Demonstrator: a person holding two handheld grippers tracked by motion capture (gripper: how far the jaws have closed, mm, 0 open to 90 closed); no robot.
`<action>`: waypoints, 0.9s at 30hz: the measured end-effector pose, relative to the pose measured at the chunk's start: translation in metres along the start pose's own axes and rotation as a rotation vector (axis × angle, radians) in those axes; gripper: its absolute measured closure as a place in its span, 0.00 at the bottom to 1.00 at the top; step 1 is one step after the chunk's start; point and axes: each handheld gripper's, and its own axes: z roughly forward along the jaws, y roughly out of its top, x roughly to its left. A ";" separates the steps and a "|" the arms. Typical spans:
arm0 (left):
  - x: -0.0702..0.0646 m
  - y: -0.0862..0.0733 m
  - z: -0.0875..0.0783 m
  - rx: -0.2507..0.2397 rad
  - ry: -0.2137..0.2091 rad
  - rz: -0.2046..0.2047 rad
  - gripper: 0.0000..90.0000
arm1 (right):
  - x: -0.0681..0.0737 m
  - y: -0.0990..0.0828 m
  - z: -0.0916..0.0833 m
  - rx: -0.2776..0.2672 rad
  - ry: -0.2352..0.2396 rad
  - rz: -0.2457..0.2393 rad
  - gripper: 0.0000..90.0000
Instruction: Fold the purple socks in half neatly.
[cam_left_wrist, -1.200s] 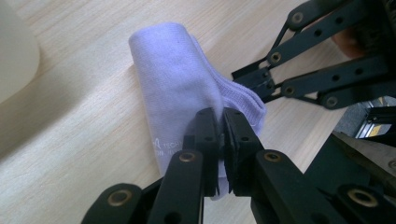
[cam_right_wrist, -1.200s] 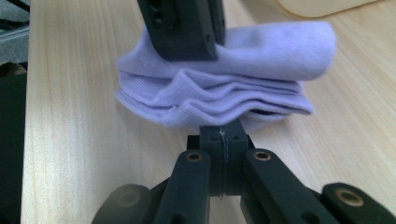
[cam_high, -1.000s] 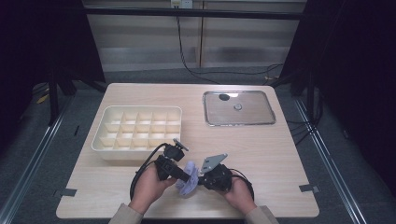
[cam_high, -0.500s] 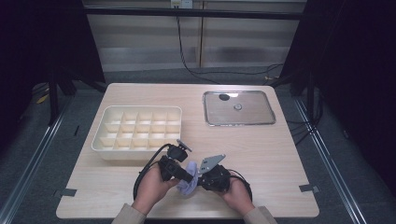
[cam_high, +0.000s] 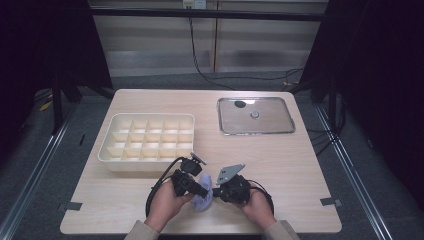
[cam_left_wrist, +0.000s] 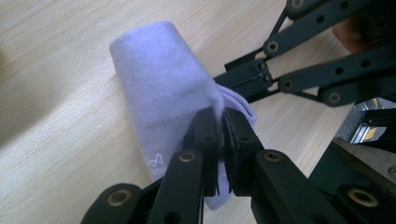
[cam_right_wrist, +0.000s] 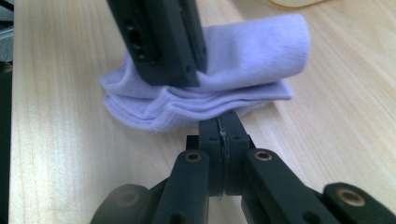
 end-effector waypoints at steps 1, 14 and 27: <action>0.000 0.000 0.000 -0.003 -0.002 -0.001 0.94 | -0.001 0.000 -0.001 -0.007 0.001 0.008 1.00; -0.001 0.000 0.007 0.009 -0.004 0.005 0.93 | -0.006 -0.001 -0.013 -0.039 -0.012 0.025 1.00; -0.005 -0.008 0.011 -0.031 0.031 0.039 0.91 | -0.008 -0.001 -0.014 -0.046 -0.020 0.050 1.00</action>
